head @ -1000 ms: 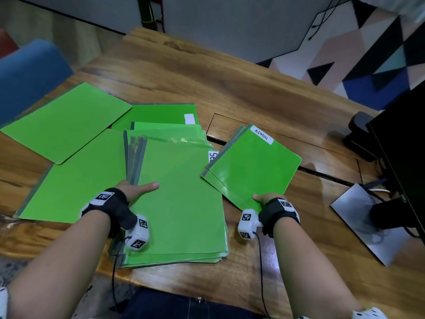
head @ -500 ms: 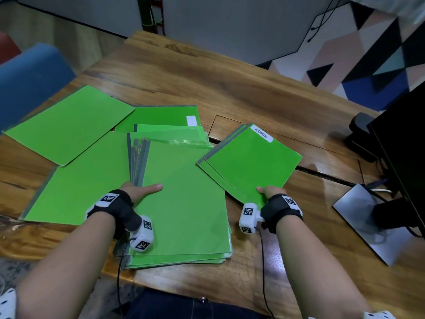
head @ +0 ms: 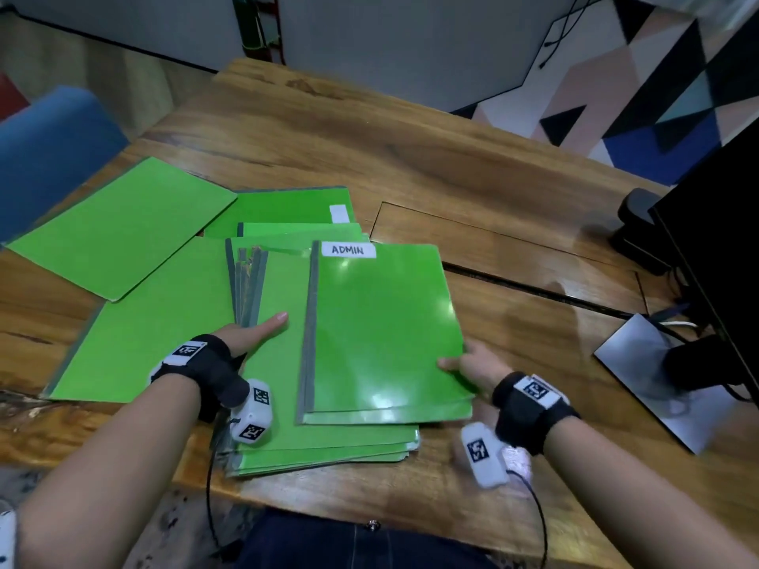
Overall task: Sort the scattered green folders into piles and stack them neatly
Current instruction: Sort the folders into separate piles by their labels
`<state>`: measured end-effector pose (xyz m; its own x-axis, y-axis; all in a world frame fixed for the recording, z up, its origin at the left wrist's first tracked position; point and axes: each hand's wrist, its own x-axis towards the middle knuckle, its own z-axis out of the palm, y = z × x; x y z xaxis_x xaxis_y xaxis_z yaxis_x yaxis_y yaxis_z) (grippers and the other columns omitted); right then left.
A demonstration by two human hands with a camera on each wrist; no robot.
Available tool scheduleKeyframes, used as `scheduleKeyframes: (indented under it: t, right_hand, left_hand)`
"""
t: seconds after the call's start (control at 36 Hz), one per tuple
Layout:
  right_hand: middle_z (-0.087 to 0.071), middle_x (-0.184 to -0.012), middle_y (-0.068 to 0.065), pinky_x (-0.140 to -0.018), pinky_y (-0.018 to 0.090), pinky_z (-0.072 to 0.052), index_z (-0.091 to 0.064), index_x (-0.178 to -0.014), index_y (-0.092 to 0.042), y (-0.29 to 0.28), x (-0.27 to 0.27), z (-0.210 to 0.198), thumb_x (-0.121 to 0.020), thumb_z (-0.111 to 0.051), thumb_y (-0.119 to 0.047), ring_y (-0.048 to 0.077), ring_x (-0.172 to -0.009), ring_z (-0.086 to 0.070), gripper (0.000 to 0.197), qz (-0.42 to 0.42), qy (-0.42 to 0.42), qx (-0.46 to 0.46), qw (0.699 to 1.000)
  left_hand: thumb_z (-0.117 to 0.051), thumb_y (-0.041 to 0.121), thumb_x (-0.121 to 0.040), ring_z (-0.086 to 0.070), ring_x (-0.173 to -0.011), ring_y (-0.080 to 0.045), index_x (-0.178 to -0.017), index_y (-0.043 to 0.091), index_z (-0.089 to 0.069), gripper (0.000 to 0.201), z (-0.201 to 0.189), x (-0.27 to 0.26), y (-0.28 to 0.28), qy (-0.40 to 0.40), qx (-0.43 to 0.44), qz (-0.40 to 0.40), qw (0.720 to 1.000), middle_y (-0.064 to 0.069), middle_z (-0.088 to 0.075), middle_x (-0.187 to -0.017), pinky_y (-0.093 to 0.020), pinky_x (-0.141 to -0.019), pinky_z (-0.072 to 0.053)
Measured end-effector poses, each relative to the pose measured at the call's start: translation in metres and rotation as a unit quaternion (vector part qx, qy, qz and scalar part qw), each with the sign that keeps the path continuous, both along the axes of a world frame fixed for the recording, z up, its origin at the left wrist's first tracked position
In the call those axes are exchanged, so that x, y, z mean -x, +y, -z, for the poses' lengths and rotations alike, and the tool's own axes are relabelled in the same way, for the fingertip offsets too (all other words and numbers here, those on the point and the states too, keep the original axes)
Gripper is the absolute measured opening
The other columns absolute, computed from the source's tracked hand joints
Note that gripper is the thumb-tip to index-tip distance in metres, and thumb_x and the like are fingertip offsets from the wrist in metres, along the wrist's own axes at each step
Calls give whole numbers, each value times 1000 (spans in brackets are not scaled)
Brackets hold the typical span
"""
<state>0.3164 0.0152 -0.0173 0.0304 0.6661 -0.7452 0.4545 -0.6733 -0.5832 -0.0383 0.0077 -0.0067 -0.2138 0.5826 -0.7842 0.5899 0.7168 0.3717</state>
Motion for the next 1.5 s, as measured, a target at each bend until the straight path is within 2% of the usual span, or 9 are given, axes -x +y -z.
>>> scheduleKeyframes:
  t: [0.11, 0.36, 0.47, 0.61, 0.92, 1.03, 1.11, 1.22, 1.5]
  right_hand:
    - [-68, -99, 12, -77, 33, -54, -61, -109, -2, -10, 8, 21, -81, -73, -19, 23, -82, -64, 35, -122, -98, 58, 986]
    - [-41, -144, 15, -100, 44, -42, -30, -142, -6, 26, 38, 2, -80, -74, -31, 31, -130, -44, 80, 34, -98, -59, 993]
    - [-48, -138, 14, -99, 42, -42, -31, -139, -8, 26, 59, 2, -76, -77, -14, 30, -125, -49, 78, 18, -81, -51, 995]
    - [-54, -130, 12, -94, 38, -49, -35, -136, -9, 18, 77, 10, -73, -80, -13, 27, -116, -56, 78, -8, -76, -67, 995]
    - [-49, -137, 7, -96, 33, -38, -40, -138, -9, 6, 44, 4, -84, -60, -56, 25, -119, -50, 74, 55, 20, -58, 997]
    - [-71, -97, 8, -63, 27, -55, -56, -124, -4, 0, 34, 5, -31, -90, -58, 22, -82, -71, 113, 160, 158, -52, 973]
    - [-69, -80, 6, -46, 22, -52, -60, -106, -6, -6, 29, 6, -43, -91, -45, 18, -63, -68, 80, 211, 193, -76, 955]
    - [-73, -91, 17, -76, 43, -58, -64, -103, 0, -6, 19, 21, -21, -92, -49, 29, -82, -71, 99, 273, 132, -101, 948]
    - [-58, -115, 18, -90, 36, -42, -51, -121, 6, -18, 15, 34, -70, -81, -39, 29, -107, -54, 75, 283, -27, -115, 952]
  left_hand:
    - [-35, 101, -32, -44, -128, -35, -142, 16, -40, 139, 11, 8, 2, -8, 5, 26, 1000, -18, -37, -147, -48, -102, -37]
    - [-33, 90, -44, -45, -125, -36, -144, 5, -31, 131, -15, -4, 0, 4, 9, 28, 1000, -22, -35, -146, -46, -103, -39]
    - [-29, 102, -10, -58, -85, -25, -142, 0, -32, 167, -14, -3, 1, -12, -2, 38, 999, -24, -48, -131, -29, -67, -49]
    - [-54, 90, -46, -40, -130, -39, -145, 1, -25, 136, -10, -8, 4, -61, 9, -18, 998, -24, -32, -147, -49, -106, -37]
    - [-86, 35, -59, -51, -93, -24, -120, 4, -38, 84, -24, -59, -2, -24, -259, -101, 960, -5, -48, -99, -31, -75, -47]
    - [-86, 37, -56, -51, -110, -24, -132, 10, -31, 98, -24, -65, -8, -105, -284, -42, 952, -8, -49, -119, -36, -93, -46]
    - [-82, 42, -62, -49, -117, -23, -140, 12, -25, 102, -26, -70, -5, -137, -273, -4, 952, -10, -46, -134, -40, -100, -42]
    - [-65, 49, -79, -51, -112, -20, -142, 10, -28, 83, -34, -75, 10, -131, -222, 71, 964, -7, -48, -135, -27, -93, -39]
    - [-55, 65, -79, -44, -129, -32, -146, 5, -26, 94, -7, 3, 24, 135, -113, 150, 973, -18, -36, -148, -42, -105, -39]
